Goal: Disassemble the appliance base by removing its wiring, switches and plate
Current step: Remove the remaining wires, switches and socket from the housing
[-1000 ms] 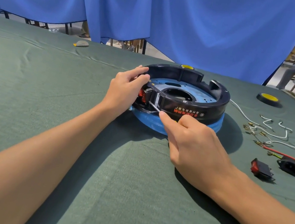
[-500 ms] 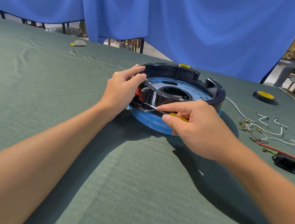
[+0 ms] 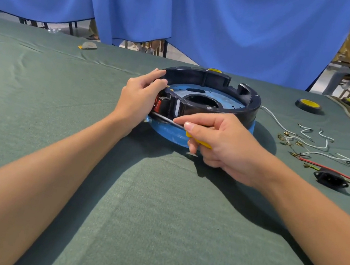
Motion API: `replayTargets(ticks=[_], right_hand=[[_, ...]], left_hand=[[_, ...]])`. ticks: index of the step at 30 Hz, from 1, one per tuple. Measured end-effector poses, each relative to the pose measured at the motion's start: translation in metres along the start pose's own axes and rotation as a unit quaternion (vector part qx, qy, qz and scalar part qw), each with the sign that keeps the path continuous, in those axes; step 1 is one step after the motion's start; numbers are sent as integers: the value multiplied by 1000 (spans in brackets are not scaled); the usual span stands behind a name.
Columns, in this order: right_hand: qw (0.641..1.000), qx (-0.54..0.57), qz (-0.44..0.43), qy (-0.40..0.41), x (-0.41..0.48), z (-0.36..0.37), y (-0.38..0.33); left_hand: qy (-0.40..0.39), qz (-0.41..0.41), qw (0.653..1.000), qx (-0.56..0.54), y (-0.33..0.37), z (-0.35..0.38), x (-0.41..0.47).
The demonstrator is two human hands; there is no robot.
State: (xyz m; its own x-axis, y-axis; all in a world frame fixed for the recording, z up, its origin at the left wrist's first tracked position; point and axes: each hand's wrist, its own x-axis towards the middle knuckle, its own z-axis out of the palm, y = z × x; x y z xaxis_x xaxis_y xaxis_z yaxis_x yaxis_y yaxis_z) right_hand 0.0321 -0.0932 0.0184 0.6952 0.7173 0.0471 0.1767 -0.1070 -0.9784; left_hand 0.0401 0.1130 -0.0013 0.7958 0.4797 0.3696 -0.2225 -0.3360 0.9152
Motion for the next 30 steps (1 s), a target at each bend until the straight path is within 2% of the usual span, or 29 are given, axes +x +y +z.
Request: replayTargets(ticks=[7,12,16,23,30], right_hand=[[985,-124,-116,39,-10,-5,8],[920,-283,-215,164,-8,2,0],[901,-359,-203,134,-4,11,-10],[906,-371,-192,63,-22,-8,-27],[926,-289,-188,153,-21,-1,-10]], left_hand=[[-17,-1,1000,-3,0,-7,-2],[-28,-5,999,-28,-1,-9,-1],[-26,-8,999,-29,-1,-9,-1],[-25,-4,1000,-9,-1,-10,-3],[-9,19,999,41,4,-4,-7]])
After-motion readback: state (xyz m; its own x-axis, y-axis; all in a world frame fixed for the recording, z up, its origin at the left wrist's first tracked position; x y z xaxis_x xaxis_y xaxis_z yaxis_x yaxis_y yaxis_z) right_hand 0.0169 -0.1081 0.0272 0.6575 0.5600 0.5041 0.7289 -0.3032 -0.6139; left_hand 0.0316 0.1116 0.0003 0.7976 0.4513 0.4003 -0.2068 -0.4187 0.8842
